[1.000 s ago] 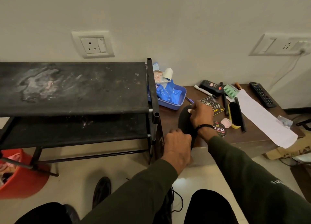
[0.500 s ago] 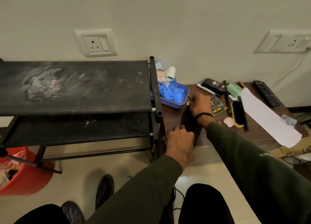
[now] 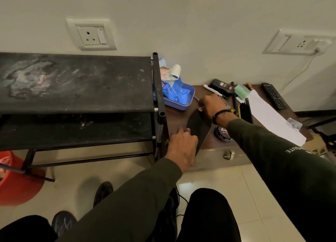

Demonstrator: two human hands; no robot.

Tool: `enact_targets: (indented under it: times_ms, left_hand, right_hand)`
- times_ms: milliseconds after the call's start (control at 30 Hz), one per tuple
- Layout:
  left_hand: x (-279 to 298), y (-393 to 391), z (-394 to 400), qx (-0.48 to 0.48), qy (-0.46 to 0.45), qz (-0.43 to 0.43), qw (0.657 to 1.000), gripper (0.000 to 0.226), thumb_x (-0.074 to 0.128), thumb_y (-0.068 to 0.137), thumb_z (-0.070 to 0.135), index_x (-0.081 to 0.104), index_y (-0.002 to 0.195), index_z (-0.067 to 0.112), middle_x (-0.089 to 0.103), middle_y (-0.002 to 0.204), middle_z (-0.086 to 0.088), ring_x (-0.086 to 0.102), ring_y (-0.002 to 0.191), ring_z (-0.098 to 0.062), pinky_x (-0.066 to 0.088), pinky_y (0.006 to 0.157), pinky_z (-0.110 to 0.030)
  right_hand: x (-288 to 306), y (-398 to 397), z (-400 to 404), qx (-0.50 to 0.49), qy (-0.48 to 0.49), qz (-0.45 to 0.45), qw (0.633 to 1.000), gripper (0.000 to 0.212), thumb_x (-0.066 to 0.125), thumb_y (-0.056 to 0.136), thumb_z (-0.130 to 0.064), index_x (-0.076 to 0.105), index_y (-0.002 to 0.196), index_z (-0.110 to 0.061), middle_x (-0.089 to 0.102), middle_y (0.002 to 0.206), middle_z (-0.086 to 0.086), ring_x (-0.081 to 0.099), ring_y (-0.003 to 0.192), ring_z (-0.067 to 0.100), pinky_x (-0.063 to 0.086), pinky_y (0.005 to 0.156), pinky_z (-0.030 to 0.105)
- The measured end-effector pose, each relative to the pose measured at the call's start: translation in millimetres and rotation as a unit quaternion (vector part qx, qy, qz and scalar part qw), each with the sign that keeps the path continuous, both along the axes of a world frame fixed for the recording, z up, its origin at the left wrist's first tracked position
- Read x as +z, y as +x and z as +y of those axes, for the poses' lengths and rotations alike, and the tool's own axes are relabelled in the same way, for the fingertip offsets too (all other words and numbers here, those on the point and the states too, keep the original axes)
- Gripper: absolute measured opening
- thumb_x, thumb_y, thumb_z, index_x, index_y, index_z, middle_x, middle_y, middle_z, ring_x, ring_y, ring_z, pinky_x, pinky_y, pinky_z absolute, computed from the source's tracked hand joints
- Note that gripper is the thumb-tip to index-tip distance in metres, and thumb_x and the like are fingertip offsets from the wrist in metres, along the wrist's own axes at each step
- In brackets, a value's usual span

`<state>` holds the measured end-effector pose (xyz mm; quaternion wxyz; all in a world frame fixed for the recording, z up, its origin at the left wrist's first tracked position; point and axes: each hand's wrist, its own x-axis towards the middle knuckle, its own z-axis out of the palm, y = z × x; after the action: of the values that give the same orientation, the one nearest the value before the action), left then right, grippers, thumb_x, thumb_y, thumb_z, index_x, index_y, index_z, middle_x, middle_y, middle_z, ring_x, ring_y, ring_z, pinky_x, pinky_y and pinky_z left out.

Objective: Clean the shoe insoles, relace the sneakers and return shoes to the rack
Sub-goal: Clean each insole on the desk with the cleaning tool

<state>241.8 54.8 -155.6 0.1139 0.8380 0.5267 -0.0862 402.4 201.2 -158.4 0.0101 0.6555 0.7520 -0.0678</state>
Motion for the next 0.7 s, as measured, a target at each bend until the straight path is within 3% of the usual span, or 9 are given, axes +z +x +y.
enact_targets:
  times_ms: [167, 267, 333, 467, 600, 700]
  left_hand:
    - [5, -1, 5, 0.005, -0.018, -0.036, 0.999, 0.051, 0.058, 0.097, 0.051, 0.053, 0.132, 0.014, 0.049, 0.142, -0.011, 0.049, 0.123, -0.030, 0.048, 0.094, -0.042]
    - [11, -4, 11, 0.019, -0.032, -0.063, 0.997, 0.035, 0.053, 0.103, 0.036, 0.054, 0.129, 0.013, 0.056, 0.128, -0.011, 0.057, 0.113, -0.028, 0.050, 0.092, -0.038]
    - [10, -8, 17, 0.038, -0.059, -0.076, 0.995, 0.030, 0.057, 0.101, 0.023, 0.056, 0.129, 0.013, 0.057, 0.126, -0.012, 0.060, 0.111, -0.030, 0.053, 0.092, -0.039]
    - [4, -16, 28, 0.072, -0.126, -0.104, 0.984, 0.043, 0.060, 0.093, 0.007, 0.057, 0.135, 0.015, 0.054, 0.136, -0.013, 0.056, 0.123, -0.034, 0.051, 0.102, -0.047]
    - [4, -20, 31, 0.069, -0.149, -0.112, 0.980, 0.054, 0.055, 0.093, 0.000, 0.054, 0.143, 0.018, 0.045, 0.153, -0.008, 0.047, 0.136, -0.032, 0.042, 0.112, -0.046]
    - [-2, -26, 29, 0.059, -0.152, -0.105, 0.981, 0.060, 0.052, 0.095, 0.001, 0.046, 0.150, 0.023, 0.038, 0.158, -0.006, 0.041, 0.141, -0.031, 0.034, 0.118, -0.044]
  right_hand:
    - [-3, -5, -31, -0.053, 0.001, -0.014, 0.999, 0.022, 0.064, 0.095, -0.018, 0.067, 0.113, -0.007, 0.065, 0.107, 0.018, 0.063, 0.097, 0.034, 0.053, 0.082, 0.039]
    - [-7, -9, -55, -0.108, 0.014, 0.026, 0.994, 0.023, 0.065, 0.092, -0.012, 0.067, 0.115, -0.009, 0.066, 0.111, 0.015, 0.063, 0.101, 0.033, 0.055, 0.084, 0.041]
    - [-10, -14, -79, -0.129, 0.023, 0.063, 0.989, 0.016, 0.064, 0.091, -0.009, 0.069, 0.106, -0.011, 0.067, 0.106, 0.014, 0.064, 0.098, 0.034, 0.055, 0.080, 0.040]
    - [-18, -35, -143, -0.164, 0.038, 0.107, 0.980, 0.008, 0.065, 0.089, -0.007, 0.068, 0.095, -0.010, 0.069, 0.091, 0.015, 0.066, 0.087, 0.034, 0.055, 0.071, 0.036]
    - [-22, -54, -187, -0.177, 0.036, 0.142, 0.973, 0.008, 0.066, 0.093, -0.019, 0.070, 0.092, -0.013, 0.069, 0.086, 0.010, 0.066, 0.082, 0.030, 0.043, 0.061, 0.029]
    - [-33, -73, -209, -0.119, -0.029, 0.163, 0.979, 0.005, 0.070, 0.088, -0.017, 0.075, 0.090, -0.018, 0.071, 0.086, 0.007, 0.069, 0.082, 0.025, 0.057, 0.070, 0.034]
